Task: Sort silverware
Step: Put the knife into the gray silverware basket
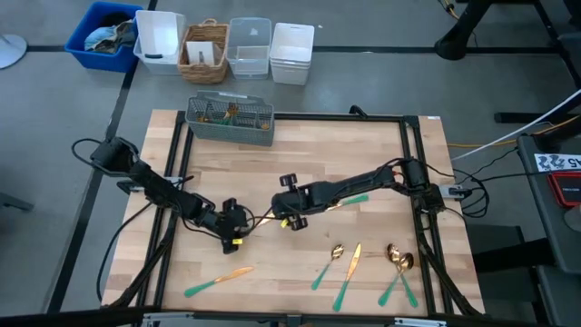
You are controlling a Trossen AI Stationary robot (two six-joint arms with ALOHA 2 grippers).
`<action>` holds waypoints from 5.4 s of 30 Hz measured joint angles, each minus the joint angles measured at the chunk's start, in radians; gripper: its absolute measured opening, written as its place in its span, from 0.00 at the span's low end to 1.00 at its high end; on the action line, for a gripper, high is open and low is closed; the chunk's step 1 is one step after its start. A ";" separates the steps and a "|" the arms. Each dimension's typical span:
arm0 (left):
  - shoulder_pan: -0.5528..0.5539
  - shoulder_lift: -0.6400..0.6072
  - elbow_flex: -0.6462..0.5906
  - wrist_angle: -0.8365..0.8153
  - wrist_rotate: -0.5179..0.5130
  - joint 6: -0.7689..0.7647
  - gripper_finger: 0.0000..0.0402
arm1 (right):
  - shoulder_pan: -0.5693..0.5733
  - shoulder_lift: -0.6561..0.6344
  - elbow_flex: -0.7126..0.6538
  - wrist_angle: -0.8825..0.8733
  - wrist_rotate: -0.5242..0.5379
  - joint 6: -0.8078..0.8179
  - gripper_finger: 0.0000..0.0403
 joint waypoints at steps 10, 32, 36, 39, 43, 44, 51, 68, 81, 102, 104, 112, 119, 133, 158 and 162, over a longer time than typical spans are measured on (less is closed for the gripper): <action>0.001 0.001 -0.001 -0.025 -0.018 0.076 0.10 | -0.052 0.000 -0.097 0.122 -0.335 0.034 0.07; 0.003 0.005 -0.006 0.034 0.027 -0.222 0.08 | -0.029 0.000 -0.114 0.208 -0.337 0.000 0.42; 0.003 0.007 -0.007 0.062 0.039 -0.277 0.08 | -0.003 0.000 -0.114 0.222 -0.356 -0.021 0.45; 0.009 0.008 -0.008 0.085 0.050 -0.313 0.08 | 0.015 0.000 -0.114 0.222 -0.355 -0.064 0.45; 0.008 0.008 -0.007 0.107 0.059 -0.352 0.08 | 0.026 0.000 -0.114 0.228 -0.348 -0.080 0.45; 0.008 0.009 -0.007 0.112 0.062 -0.365 0.08 | 0.026 0.000 -0.114 0.230 -0.339 -0.081 0.45; 0.007 0.011 -0.008 0.174 0.087 -0.415 0.08 | 0.023 0.000 -0.114 0.243 -0.305 -0.081 0.45; 0.008 0.007 -0.006 0.235 0.070 -0.459 0.08 | 0.024 0.000 -0.114 0.242 -0.342 -0.080 0.45; 0.008 0.006 -0.004 0.233 0.066 -0.452 0.08 | 0.024 0.031 -0.114 0.297 -0.344 -0.079 0.25; 0.009 0.005 -0.004 0.232 0.055 -0.380 0.08 | 0.025 0.032 -0.113 0.300 -0.355 -0.080 0.02; 0.009 0.005 -0.004 0.233 0.055 -0.363 0.08 | 0.025 0.032 -0.113 0.298 -0.355 -0.080 0.01; 0.009 0.002 -0.004 0.230 0.054 -0.312 0.08 | 0.024 0.032 -0.112 0.298 -0.352 -0.073 0.01; 0.008 -0.109 -0.004 0.130 0.065 -0.311 0.07 | 0.023 0.006 -0.112 0.250 -0.277 -0.079 0.01; -0.036 -0.648 -0.003 -0.389 -0.202 -0.266 0.01 | 0.009 -0.013 0.093 -0.075 0.076 -0.225 0.00; -0.056 -0.911 -0.004 -0.726 -0.340 -0.321 0.00 | -0.339 -0.015 0.404 0.067 0.535 -1.123 0.00; -0.056 -0.911 -0.004 -0.726 -0.346 -0.321 0.01 | -0.397 -0.015 0.404 0.067 0.495 -1.204 0.00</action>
